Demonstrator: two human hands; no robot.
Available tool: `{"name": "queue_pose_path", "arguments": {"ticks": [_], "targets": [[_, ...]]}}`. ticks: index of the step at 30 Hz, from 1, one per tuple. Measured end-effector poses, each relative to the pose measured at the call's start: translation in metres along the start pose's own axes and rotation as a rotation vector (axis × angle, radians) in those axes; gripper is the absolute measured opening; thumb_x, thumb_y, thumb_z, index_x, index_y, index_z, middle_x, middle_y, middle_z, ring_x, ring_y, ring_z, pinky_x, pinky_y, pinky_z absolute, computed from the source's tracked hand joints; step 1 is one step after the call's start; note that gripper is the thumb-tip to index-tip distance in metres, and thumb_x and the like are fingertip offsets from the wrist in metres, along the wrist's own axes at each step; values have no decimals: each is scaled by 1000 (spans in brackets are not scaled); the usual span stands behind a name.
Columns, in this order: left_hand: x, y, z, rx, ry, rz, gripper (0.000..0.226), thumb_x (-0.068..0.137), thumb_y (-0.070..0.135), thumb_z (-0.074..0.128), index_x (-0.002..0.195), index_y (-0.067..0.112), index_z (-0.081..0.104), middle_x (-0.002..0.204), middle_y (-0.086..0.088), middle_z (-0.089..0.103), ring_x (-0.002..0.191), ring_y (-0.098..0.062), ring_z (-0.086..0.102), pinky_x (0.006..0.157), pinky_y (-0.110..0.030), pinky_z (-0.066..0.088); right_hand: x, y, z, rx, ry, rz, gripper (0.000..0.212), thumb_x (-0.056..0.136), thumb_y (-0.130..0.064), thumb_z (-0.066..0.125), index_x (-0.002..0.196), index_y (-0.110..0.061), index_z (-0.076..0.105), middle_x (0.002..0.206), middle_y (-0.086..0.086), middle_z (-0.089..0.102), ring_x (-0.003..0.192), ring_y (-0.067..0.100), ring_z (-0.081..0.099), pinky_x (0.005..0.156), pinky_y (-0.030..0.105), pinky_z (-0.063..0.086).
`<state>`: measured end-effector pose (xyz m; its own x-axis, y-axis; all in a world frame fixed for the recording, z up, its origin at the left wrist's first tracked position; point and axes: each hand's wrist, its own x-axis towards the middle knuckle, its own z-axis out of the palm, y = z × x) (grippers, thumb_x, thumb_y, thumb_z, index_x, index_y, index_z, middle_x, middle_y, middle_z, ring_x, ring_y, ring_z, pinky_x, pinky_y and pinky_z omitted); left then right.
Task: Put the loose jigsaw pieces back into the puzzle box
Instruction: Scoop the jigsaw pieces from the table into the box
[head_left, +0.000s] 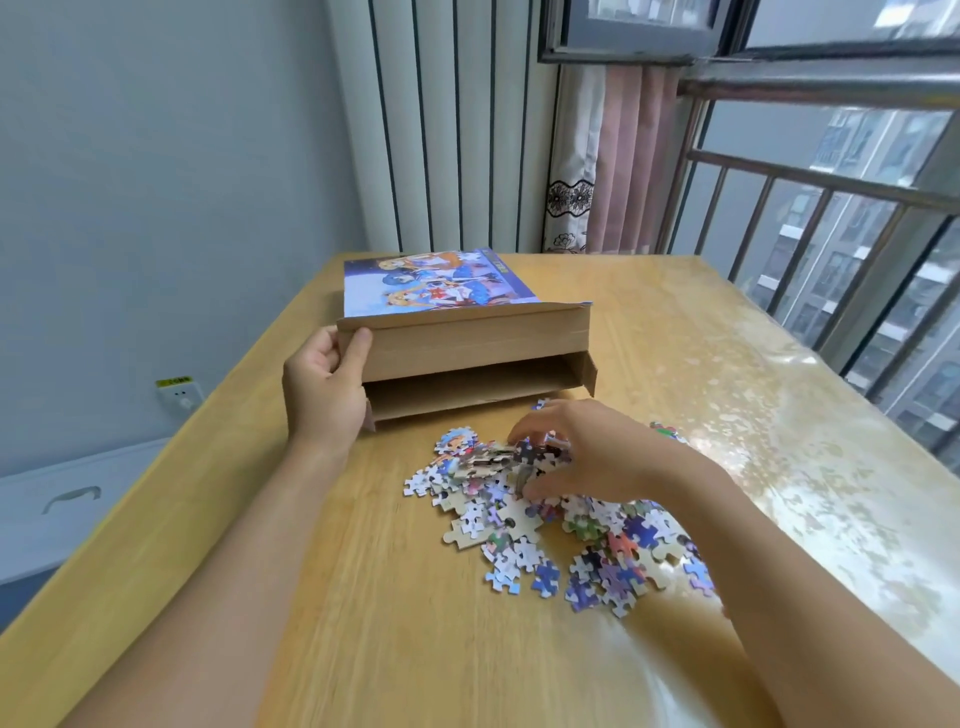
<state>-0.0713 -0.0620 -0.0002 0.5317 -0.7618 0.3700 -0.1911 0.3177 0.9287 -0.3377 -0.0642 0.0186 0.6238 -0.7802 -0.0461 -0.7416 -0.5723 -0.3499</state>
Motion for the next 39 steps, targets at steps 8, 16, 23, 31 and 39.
{"name": "queue_pose_path", "arguments": {"ticks": [8,16,23,31,39], "targets": [[-3,1,-1,4,20,-17,15,103,24,60,90,29,66,77,20,72,46,-1,55,44,-16,44,0,-6,3,-29,65,-52,35,86,-32,78,120,-27,70,114,-10,70,102,13,63,90,35,53],[18,29,3,-15,43,-13,17,102,30,60,86,32,67,76,9,70,31,-16,41,32,-23,33,-3,-9,-9,-8,327,-163,28,89,-26,76,117,-21,73,103,-8,69,93,13,63,83,36,53],[52,56,9,7,47,-58,25,102,31,61,89,10,65,62,-2,54,26,-17,37,32,-19,30,14,-10,-47,75,669,-254,25,89,-21,76,114,-16,74,103,-6,70,90,11,65,82,32,54],[70,73,11,-17,39,-89,23,99,33,65,94,12,70,86,-5,63,73,-24,53,69,-33,43,49,-7,-74,-269,668,-265,27,93,-23,70,118,-15,71,107,1,70,100,25,61,81,41,54],[87,79,7,-47,27,-121,26,98,32,67,104,7,72,92,-6,64,80,-19,58,67,-28,49,76,-4,-79,-577,715,-194,8,86,-18,72,94,-19,72,87,-3,69,83,24,65,67,37,53]]}}
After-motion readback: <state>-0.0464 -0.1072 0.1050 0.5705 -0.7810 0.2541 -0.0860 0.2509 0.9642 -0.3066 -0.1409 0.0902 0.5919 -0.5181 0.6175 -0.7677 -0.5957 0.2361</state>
